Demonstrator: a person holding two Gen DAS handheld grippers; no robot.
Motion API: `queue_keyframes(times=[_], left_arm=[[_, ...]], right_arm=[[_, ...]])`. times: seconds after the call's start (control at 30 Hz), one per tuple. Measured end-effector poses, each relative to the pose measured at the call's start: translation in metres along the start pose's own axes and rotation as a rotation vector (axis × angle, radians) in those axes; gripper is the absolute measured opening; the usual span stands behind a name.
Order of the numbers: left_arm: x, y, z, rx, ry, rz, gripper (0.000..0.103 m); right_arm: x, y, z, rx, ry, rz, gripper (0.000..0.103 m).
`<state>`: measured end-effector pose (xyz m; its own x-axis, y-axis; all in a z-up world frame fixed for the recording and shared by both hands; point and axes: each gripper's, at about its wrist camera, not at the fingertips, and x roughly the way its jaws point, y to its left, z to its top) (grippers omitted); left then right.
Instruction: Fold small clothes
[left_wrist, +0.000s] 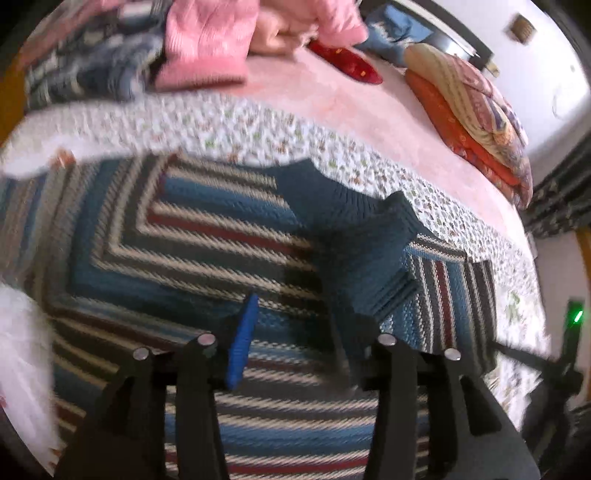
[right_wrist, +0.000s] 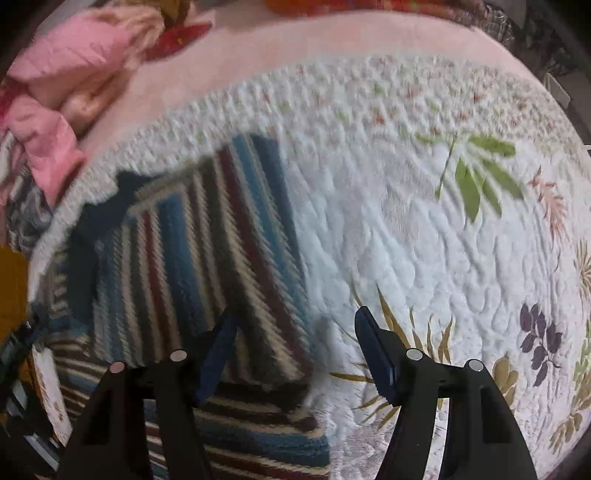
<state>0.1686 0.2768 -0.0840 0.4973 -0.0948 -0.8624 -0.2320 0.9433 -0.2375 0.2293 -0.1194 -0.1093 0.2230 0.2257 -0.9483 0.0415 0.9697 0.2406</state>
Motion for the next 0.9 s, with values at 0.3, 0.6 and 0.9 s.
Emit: queue_keyframes(times=[0.3, 0.6, 0.9], left_arm=[[0.039, -0.100, -0.015, 0.344, 0.033, 0.132, 0.072], [0.088, -0.112, -0.020, 0.453, 0.071, 0.238, 0.015], [0.023, -0.064, -0.002, 0.237, -0.077, 0.049, 0.010]], right_arm=[[-0.008, 0.043, -0.005, -0.102, -0.008, 0.139, 0.067], [0.022, 0.049, -0.014, -0.150, 0.066, 0.112, 0.066], [0.027, 0.054, -0.015, -0.165, 0.064, 0.091, 0.066]])
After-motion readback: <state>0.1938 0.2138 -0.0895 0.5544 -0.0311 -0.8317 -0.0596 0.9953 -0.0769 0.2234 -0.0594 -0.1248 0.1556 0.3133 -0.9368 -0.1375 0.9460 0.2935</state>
